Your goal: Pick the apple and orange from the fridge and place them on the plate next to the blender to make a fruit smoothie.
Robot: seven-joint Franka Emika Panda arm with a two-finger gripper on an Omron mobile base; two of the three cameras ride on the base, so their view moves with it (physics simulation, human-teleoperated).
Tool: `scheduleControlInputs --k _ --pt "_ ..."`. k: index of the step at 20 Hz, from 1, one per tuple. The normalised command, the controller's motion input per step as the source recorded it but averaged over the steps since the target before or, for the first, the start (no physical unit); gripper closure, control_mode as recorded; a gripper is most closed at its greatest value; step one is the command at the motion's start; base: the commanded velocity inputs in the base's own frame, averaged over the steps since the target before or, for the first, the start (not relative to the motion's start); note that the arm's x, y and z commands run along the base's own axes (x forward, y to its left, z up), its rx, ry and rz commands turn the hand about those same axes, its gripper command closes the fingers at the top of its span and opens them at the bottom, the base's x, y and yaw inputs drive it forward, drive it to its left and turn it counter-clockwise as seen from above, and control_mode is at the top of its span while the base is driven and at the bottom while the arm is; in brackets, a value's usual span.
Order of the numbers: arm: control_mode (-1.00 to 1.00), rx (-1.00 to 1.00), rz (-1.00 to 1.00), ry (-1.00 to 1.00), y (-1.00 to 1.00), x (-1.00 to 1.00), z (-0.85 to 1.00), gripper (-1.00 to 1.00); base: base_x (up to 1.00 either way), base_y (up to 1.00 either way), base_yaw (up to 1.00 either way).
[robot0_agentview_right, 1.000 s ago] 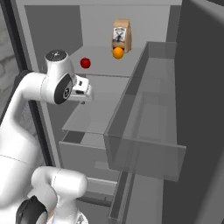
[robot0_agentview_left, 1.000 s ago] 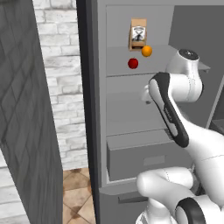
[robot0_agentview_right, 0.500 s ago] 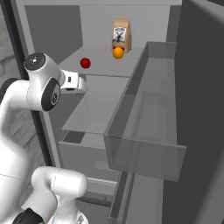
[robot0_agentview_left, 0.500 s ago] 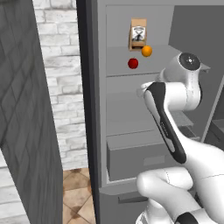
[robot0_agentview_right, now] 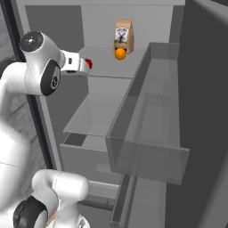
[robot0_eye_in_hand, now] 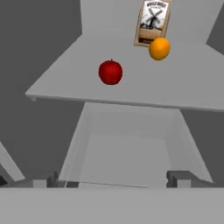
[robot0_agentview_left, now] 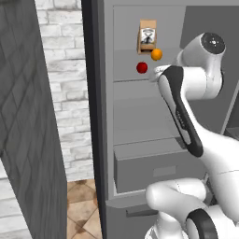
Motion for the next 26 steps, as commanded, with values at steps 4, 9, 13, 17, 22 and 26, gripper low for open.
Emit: scheduleControlInputs --k 4,9,13,17,22,26 --pt "-1.0 0.17 -0.03 0.17 -0.27 0.62 0.26 -1.0 0.0 0.0 0.0" --pt "-1.0 0.1 -0.01 0.05 -0.02 0.54 -0.12 -1.0 0.0 0.0 0.0" --pt "-1.0 0.07 0.0 -0.03 0.13 0.16 -0.41 -1.0 0.0 0.0 0.0" --pt "-1.0 0.0 0.0 -0.06 0.48 0.65 -0.74 -1.0 0.0 0.0 0.0" --pt "-1.0 0.0 -0.03 -0.03 0.45 0.67 -0.42 -1.0 0.0 0.0 0.0" --pt "-1.0 0.0 -0.04 0.0 0.03 0.6 -0.05 -1.0 0.0 0.0 0.0"
